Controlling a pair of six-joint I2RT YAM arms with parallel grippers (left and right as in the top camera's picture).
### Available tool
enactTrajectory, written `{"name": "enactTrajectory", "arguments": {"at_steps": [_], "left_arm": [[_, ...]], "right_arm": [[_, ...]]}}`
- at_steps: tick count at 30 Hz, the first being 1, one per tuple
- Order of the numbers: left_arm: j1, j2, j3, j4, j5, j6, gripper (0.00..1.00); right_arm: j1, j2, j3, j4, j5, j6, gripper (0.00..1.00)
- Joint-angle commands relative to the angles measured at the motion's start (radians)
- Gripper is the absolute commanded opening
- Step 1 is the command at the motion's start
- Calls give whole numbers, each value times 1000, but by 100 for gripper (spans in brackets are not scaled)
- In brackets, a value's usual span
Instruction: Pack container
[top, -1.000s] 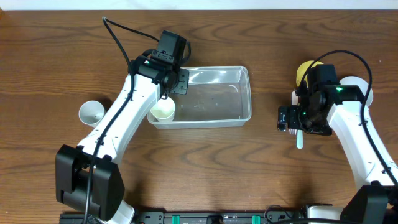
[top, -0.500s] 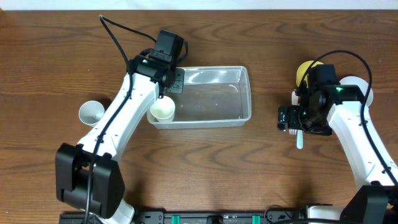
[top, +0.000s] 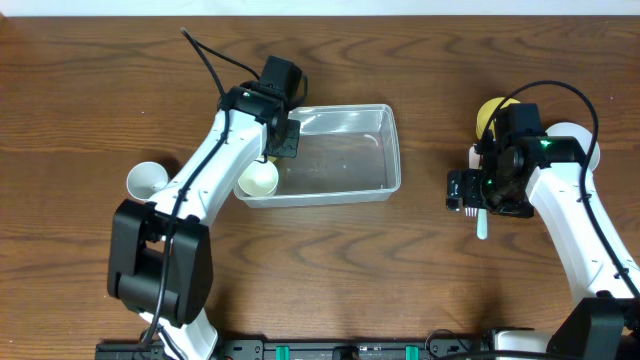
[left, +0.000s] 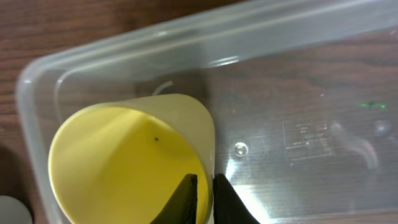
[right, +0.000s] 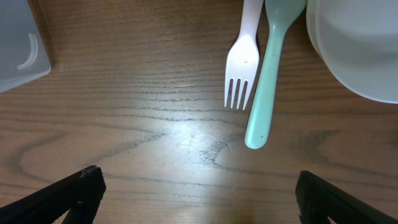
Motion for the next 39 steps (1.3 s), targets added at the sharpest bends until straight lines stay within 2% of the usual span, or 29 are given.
{"name": "enactTrajectory", "arguments": {"at_steps": [1, 6, 9, 13, 18, 21, 24, 28, 34, 39], "left_arm": [[5, 32, 18, -7, 10, 10, 12], [5, 31, 19, -3, 9, 11, 16], [5, 16, 27, -3, 9, 23, 33], [5, -41, 60, -13, 9, 25, 49], [6, -153, 150, -86, -48, 26, 52], [24, -250, 179, -150, -146, 24, 61], [104, -329, 179, -231, -152, -39, 61], [293, -351, 172, -339, -140, -154, 61], [533, -290, 82, -307, 39, -160, 63], [590, -177, 42, -302, 97, -158, 63]], "right_arm": [[-6, 7, 11, -2, 0, -8, 99], [-6, 7, 11, -7, 0, -8, 99], [-6, 7, 11, -8, 0, -9, 99], [-6, 7, 11, -7, 0, -9, 99], [-6, 7, 11, -7, 0, -9, 99], [-6, 7, 11, -6, 0, -12, 99], [-6, 7, 11, -5, 0, -16, 99], [-6, 7, 11, -6, 0, -16, 99], [-6, 7, 11, -5, -1, -16, 99], [-6, 7, 11, -7, -1, -16, 99]]}}
